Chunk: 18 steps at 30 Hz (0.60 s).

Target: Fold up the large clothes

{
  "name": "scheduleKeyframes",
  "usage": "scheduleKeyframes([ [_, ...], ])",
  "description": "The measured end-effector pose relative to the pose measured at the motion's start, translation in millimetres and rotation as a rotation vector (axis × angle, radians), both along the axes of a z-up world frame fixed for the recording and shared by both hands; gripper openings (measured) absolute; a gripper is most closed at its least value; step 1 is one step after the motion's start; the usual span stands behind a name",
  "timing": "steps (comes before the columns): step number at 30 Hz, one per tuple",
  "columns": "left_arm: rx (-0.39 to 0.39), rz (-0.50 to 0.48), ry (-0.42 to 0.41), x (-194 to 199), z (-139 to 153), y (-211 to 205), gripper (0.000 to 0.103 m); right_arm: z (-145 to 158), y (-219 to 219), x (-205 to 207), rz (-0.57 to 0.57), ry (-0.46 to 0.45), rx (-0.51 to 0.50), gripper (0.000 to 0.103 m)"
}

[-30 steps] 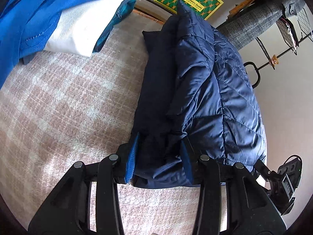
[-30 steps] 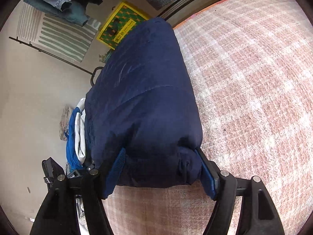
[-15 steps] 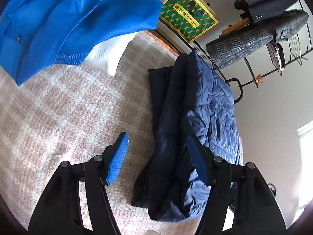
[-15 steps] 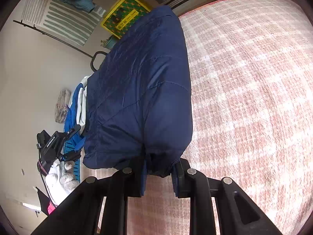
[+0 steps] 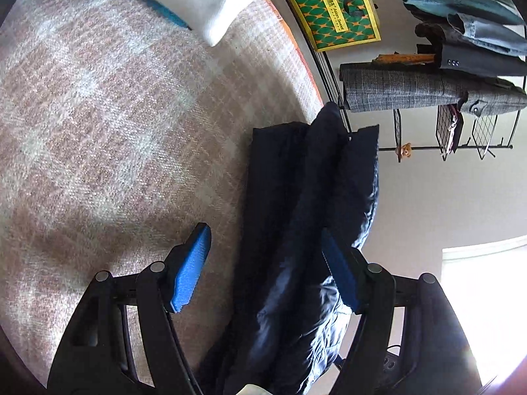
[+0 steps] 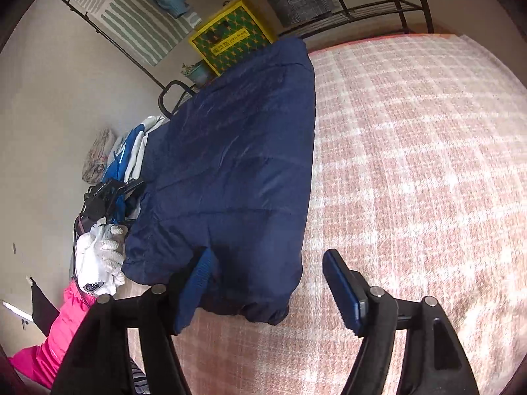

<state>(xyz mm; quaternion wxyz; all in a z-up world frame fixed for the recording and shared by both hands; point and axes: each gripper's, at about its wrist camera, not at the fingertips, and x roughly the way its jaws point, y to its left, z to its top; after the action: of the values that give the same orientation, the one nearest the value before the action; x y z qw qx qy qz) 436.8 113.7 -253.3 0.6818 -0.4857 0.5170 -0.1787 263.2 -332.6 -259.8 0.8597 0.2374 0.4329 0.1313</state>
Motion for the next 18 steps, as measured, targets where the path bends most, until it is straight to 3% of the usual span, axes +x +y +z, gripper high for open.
scheduleKeyframes([
  [1, -0.027, 0.010, -0.001, 2.1, -2.4, 1.6, 0.071, 2.8, -3.1, 3.5, 0.002, -0.026, -0.002, 0.090],
  [6, -0.060, -0.007, -0.008, 10.9, -4.8, 1.8, 0.071, -0.5, -16.0, 36.6, 0.013, -0.055, 0.025, 0.090],
  [13, -0.078, -0.104, -0.037, 20.9, -3.1, -19.1, 0.071, -26.3, -16.3, 87.2, 0.019, -0.006, 0.125, 0.090],
  [18, -0.093, -0.137, -0.043, 23.9, -0.2, -11.7, 0.071, -39.7, -23.1, 98.7, 0.017, 0.022, 0.205, 0.091],
])
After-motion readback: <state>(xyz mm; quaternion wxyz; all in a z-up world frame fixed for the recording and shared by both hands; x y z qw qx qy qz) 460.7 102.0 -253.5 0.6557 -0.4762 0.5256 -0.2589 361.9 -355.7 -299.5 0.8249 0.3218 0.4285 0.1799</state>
